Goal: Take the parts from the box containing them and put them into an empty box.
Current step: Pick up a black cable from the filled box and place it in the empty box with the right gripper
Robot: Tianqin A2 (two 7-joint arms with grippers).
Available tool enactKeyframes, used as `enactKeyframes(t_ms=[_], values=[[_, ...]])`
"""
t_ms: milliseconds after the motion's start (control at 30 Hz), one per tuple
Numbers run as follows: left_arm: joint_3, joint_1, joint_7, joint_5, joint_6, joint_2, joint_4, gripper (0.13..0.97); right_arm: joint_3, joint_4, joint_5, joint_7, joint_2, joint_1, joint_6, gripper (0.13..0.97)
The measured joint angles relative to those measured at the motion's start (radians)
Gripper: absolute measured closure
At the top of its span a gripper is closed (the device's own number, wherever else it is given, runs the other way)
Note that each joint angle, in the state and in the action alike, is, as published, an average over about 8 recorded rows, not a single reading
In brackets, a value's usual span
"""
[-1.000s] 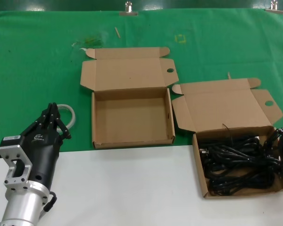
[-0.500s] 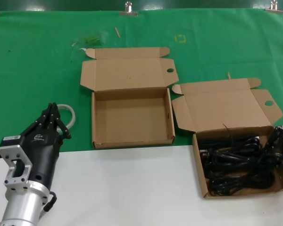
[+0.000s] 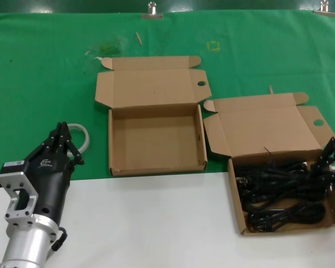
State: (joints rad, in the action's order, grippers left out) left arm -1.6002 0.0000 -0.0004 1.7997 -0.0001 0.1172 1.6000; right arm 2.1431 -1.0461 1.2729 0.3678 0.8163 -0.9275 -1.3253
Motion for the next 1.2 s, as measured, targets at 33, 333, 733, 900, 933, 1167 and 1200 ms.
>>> enactKeyframes(t_ms=[33, 333, 733, 900, 933, 1167, 1200], values=[[0.000, 0.000, 0.000, 0.000, 0.000, 0.000, 0.000, 0.941, -0.001, 0.002, 0.000, -0.002, -0.001, -0.003, 0.000, 0.918], [0.000, 0.000, 0.000, 0.000, 0.000, 0.000, 0.000, 0.941, -0.001, 0.041, -0.006, -0.011, -0.057, -0.057, 0.024, 0.919], [0.000, 0.000, 0.000, 0.000, 0.000, 0.000, 0.000, 0.941, 0.028, 0.096, -0.025, -0.015, -0.189, -0.115, 0.088, 0.919], [0.000, 0.000, 0.000, 0.000, 0.000, 0.000, 0.000, 0.941, 0.041, 0.145, -0.030, 0.010, -0.258, -0.139, 0.134, 0.919], [0.000, 0.000, 0.000, 0.000, 0.000, 0.000, 0.000, 0.941, 0.044, 0.155, -0.031, 0.015, -0.272, -0.143, 0.144, 0.919], [0.000, 0.000, 0.000, 0.000, 0.000, 0.000, 0.000, 0.941, 0.068, 0.197, -0.038, 0.035, -0.367, -0.155, 0.196, 0.919], [0.000, 0.000, 0.000, 0.000, 0.000, 0.000, 0.000, 0.941, 0.072, 0.200, -0.040, 0.036, -0.379, -0.155, 0.202, 0.919]])
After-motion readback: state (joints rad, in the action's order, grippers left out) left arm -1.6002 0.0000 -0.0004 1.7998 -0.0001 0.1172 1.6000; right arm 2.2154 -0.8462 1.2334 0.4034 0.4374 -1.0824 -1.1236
